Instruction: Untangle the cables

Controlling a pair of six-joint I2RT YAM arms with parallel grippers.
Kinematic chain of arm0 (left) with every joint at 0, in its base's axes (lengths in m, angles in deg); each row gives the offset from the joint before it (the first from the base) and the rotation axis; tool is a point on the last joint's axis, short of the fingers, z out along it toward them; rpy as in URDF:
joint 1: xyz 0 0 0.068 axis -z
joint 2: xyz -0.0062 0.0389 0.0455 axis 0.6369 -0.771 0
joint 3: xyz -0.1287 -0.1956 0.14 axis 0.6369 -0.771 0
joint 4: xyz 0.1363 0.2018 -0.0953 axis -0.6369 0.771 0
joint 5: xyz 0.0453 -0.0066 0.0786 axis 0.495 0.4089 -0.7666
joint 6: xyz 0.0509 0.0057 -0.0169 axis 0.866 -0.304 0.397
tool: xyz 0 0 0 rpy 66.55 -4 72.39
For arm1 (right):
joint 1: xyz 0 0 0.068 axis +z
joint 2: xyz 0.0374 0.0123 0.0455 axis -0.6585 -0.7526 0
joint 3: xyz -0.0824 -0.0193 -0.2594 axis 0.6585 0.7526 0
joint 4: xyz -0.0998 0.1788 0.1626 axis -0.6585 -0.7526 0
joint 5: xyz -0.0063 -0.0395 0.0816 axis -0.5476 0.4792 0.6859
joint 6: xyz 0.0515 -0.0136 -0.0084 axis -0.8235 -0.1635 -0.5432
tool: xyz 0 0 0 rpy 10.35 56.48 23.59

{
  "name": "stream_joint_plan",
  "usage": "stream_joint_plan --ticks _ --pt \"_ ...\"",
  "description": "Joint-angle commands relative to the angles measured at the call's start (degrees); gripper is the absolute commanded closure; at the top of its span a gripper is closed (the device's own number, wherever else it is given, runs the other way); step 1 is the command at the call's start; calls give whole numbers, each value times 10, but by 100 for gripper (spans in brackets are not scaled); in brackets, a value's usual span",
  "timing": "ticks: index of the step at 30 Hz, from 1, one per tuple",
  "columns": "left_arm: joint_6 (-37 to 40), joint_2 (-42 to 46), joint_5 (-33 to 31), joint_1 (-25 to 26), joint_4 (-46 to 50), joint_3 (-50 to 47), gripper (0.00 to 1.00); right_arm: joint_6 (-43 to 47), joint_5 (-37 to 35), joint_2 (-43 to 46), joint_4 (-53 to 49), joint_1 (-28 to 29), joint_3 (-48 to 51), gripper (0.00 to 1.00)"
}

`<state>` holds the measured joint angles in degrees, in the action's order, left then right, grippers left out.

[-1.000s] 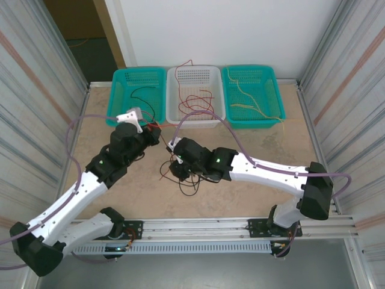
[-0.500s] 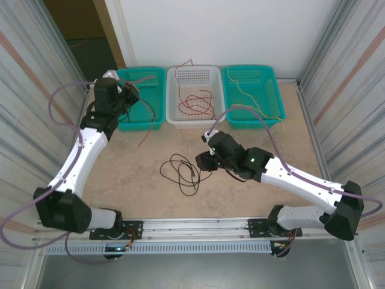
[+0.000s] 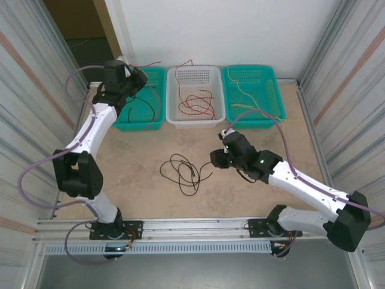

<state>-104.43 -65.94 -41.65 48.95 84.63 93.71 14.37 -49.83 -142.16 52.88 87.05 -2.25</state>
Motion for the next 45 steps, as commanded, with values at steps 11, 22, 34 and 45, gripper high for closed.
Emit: stream_joint_plan --ticks 11,22,34,45 --pt "36 -254 23 92 92 317 32 -29 12 6 20 -22 40 56" --pt "117 -273 66 109 256 365 1 -32 30 9 21 -26 31 56" --pt "218 127 -7 131 189 -13 1 -80 115 -130 23 2 -23 49" --pt "161 499 22 114 264 -353 15 -94 102 -353 -3 78 -185 55"
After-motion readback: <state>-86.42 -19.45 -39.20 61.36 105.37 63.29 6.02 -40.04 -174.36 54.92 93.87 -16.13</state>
